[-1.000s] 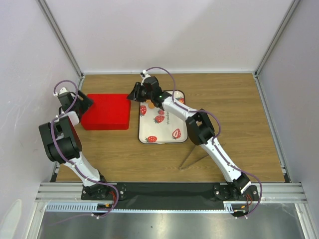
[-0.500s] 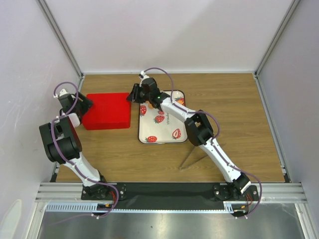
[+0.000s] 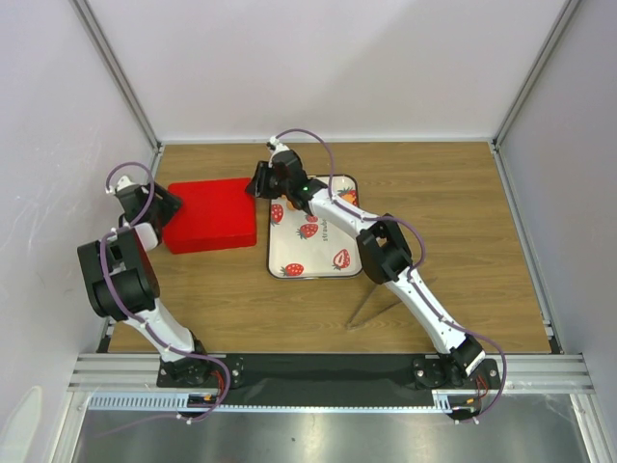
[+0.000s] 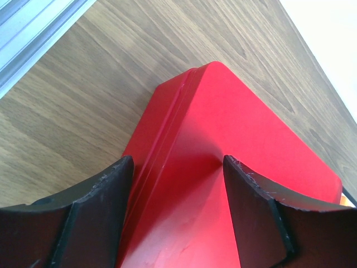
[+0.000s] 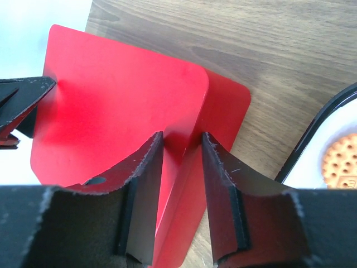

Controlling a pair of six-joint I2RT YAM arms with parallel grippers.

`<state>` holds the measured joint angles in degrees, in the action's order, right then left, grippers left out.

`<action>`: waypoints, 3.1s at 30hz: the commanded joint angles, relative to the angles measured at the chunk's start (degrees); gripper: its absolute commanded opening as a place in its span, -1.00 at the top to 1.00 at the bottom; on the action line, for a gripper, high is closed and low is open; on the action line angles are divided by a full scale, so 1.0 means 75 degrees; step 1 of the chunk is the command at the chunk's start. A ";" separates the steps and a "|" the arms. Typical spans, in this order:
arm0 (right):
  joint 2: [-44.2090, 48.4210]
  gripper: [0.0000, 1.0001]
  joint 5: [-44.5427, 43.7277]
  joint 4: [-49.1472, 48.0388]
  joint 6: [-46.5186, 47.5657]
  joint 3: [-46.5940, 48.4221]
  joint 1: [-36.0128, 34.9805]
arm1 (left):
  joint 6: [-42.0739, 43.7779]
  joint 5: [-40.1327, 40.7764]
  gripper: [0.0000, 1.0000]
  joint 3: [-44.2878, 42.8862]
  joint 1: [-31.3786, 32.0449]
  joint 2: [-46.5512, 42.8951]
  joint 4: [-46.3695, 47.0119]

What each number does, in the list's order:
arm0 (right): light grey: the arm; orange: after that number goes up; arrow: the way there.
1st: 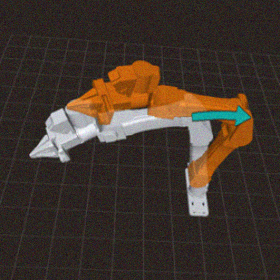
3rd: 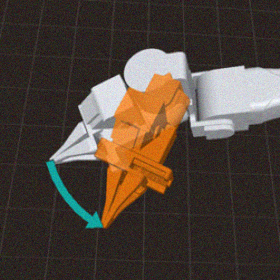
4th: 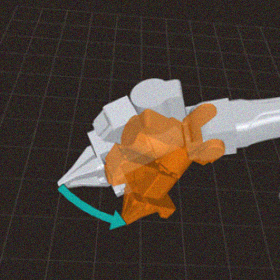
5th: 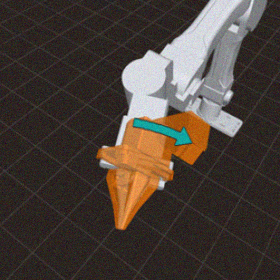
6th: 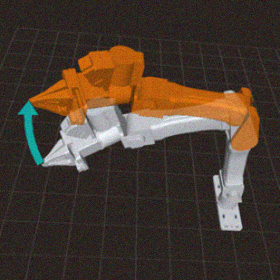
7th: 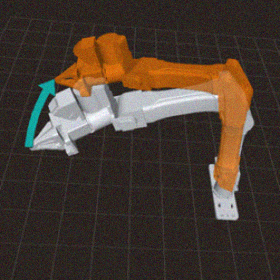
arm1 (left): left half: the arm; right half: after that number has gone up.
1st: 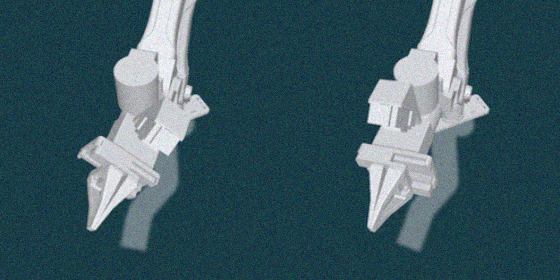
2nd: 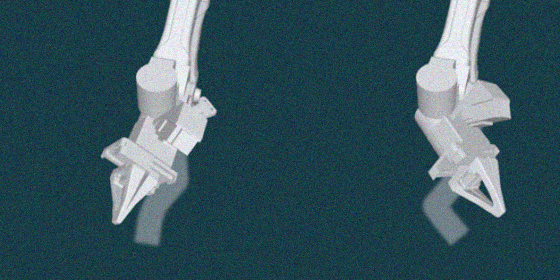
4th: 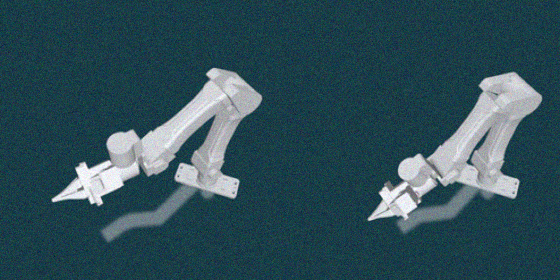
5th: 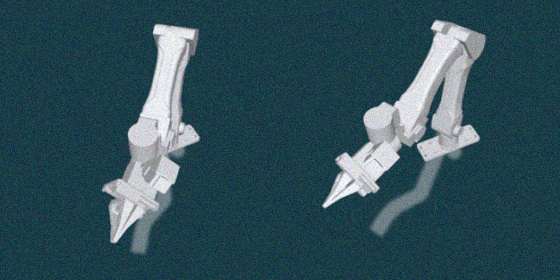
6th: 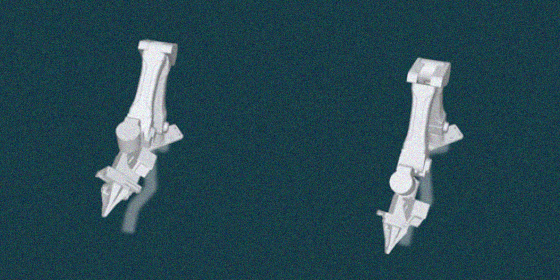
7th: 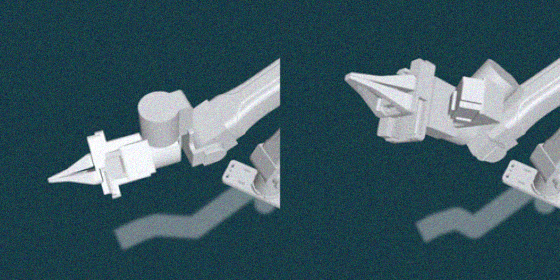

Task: Pack the cookies

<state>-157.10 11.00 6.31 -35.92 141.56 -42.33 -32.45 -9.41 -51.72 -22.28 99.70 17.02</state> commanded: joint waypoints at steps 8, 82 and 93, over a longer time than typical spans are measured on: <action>0.0274 0.21 -0.0049 0.0144 0.0383 0.0064 -0.0345 | -0.0349 -0.0597 -0.43 0.0077 0.0463 -0.0344 -0.0686; 0.0486 0.22 -0.0225 0.0788 0.0899 0.0098 -0.0462 | -0.0818 -0.0351 -0.33 0.0240 0.0838 -0.0427 -0.0979; 0.0333 0.21 -0.0178 0.0870 0.1075 0.0052 -0.0450 | -0.1357 0.0831 -0.15 0.0661 0.0838 -0.0625 -0.1659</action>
<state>-152.77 6.04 13.45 -28.38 139.41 -42.74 -39.16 -4.56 -49.87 -18.55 96.44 11.68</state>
